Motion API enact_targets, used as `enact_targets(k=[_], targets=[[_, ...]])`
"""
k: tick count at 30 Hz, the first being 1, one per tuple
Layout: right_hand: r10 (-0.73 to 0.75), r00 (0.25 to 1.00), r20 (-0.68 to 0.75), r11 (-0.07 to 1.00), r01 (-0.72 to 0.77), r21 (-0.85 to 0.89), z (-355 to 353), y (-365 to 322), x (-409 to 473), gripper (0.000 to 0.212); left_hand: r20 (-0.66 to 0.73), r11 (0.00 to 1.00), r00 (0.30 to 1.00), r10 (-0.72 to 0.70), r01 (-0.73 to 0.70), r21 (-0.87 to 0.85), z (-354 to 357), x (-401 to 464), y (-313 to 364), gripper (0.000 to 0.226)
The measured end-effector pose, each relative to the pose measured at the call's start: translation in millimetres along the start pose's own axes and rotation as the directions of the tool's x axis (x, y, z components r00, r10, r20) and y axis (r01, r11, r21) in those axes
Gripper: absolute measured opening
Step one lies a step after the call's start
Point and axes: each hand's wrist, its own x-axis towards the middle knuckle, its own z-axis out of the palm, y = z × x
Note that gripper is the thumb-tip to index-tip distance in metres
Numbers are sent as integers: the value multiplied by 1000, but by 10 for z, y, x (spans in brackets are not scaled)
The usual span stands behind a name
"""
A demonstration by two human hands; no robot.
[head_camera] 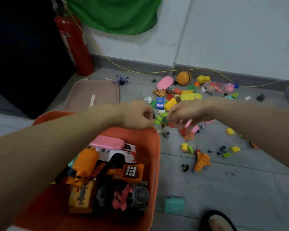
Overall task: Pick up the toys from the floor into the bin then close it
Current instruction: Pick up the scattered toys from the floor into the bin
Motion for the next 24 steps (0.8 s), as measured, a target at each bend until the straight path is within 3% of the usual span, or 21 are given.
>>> enact_targets(k=[2,5,8,11,13,14,20,24], targets=[[123,992,38,986,-118,-114,15,362,54,25,-4,996,999,48,-48,-73,112,130,492,6],[282,957,68,919,-249,-307,121,784,98,44,49,996,995,82,-80,-29,431,465,913,8],[359,931,63,878,-314,-362,268,1112,157,64,243,1000,970,16,-11,-21,741,760,1120,26],[373,921,109,912,-343,-224,380,1450,230,81,554,991,822,-129,89,99,1229,926,1270,62],[350,930,114,923,-322,-210,457,1622,283,87,670,972,711,-213,86,218,1580,933,1277,85],[336,935,110,927,-308,-214,498,1702,322,87,685,966,694,-221,58,253,1732,912,1283,95],[259,965,-35,952,-261,-157,731,1850,554,104,619,936,742,-258,32,351,2266,579,1183,118],[243,967,-78,952,-254,-173,840,1813,644,108,538,918,817,-210,-25,397,2486,489,1090,105]])
